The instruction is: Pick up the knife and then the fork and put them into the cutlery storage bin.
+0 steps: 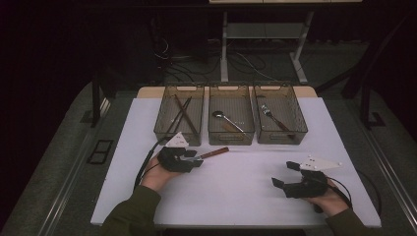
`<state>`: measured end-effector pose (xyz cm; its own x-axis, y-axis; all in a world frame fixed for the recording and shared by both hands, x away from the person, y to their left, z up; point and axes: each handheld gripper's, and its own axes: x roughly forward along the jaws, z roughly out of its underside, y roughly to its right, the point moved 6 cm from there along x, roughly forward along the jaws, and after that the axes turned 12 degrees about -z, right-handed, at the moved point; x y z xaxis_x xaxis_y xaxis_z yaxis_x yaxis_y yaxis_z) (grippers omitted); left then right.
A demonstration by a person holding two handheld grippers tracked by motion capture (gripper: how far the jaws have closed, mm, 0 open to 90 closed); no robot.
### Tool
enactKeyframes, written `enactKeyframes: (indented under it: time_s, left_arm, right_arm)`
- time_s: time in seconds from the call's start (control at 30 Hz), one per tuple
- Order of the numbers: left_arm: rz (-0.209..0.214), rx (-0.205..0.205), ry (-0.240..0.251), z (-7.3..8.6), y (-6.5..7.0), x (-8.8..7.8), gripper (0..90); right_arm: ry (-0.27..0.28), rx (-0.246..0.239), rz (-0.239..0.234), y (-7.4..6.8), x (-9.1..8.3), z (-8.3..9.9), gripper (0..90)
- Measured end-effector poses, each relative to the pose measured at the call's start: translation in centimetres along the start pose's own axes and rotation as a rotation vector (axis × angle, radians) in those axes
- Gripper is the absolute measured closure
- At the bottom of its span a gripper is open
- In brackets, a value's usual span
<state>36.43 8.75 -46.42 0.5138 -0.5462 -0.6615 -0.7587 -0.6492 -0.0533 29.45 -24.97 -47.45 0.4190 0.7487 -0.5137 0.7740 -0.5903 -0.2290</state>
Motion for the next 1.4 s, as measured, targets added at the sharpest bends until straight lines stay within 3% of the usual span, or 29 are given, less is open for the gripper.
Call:
enactKeyframes:
  time_s: [0.33, 0.6, 0.97, 1.3, 1.4]
  left_arm:
    - [0.000, 0.057, -0.069, -1.0, -0.4, 3.4, 64.0]
    - [0.003, 0.061, -0.100, -0.8, -0.6, 4.7, 67.3]
    - [0.008, 0.118, -0.085, -0.6, -0.6, 4.6, 76.6]
    - [0.051, 0.102, -0.099, -0.2, -1.0, 3.5, 76.9]
    - [0.070, 0.098, -0.087, -0.3, -0.8, 2.8, 76.9]
  right_arm:
    - [0.006, -0.009, -0.004, 0.0, 0.1, -0.2, 14.7]
    - [0.001, -0.018, -0.007, -0.1, 0.2, -0.2, 14.7]
    - [0.008, -0.024, -0.025, -0.2, 0.0, -0.4, 14.7]
    - [-0.006, -0.016, -0.046, -0.1, 0.1, -0.5, 14.7]
    - [-0.026, -0.007, -0.072, -0.2, 0.1, -0.7, 14.6]
